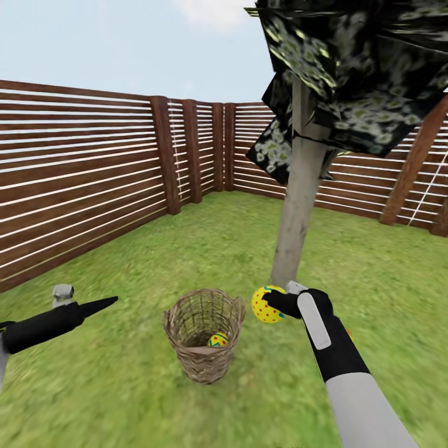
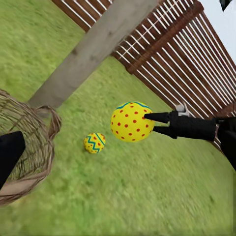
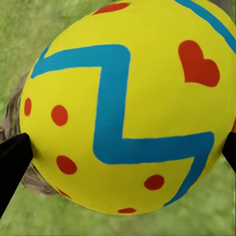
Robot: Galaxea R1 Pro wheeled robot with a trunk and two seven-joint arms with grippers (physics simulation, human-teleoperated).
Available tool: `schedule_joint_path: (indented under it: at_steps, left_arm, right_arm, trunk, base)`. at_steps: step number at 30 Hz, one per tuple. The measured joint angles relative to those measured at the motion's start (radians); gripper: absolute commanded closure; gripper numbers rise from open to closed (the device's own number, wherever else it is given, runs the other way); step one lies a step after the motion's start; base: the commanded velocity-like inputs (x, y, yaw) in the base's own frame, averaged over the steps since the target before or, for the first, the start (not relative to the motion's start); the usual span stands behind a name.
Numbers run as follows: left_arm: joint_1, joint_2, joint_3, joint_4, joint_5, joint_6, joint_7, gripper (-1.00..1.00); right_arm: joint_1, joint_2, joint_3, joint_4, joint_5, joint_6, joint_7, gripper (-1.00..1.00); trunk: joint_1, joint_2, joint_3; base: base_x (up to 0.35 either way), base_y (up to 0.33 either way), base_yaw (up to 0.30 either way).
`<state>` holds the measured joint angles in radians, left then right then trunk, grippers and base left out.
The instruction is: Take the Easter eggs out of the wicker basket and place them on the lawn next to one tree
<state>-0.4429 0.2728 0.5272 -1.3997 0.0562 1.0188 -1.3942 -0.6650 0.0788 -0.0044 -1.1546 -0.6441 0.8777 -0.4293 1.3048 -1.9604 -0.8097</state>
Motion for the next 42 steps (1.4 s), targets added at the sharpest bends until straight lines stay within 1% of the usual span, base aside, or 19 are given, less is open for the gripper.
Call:
schedule_joint_path:
  at_steps: [21,42]
  left_arm:
    - [0.000,0.000,0.000,0.000,0.000,-0.001,0.001,-1.00]
    - [0.000,0.000,0.000,0.000,-0.001,-0.002,0.003,-1.00]
  right_arm:
    - [0.000,0.001,0.001,0.000,0.001,-0.002,0.000,1.00]
    - [0.000,0.001,0.000,0.002,0.002,-0.003,0.000,1.00]
  trunk:
    - [0.000,0.000,0.002]
    - [0.000,0.000,0.022]
  base:
    - [0.000,-0.306,-0.013]
    - [0.000,-0.308,-0.211]
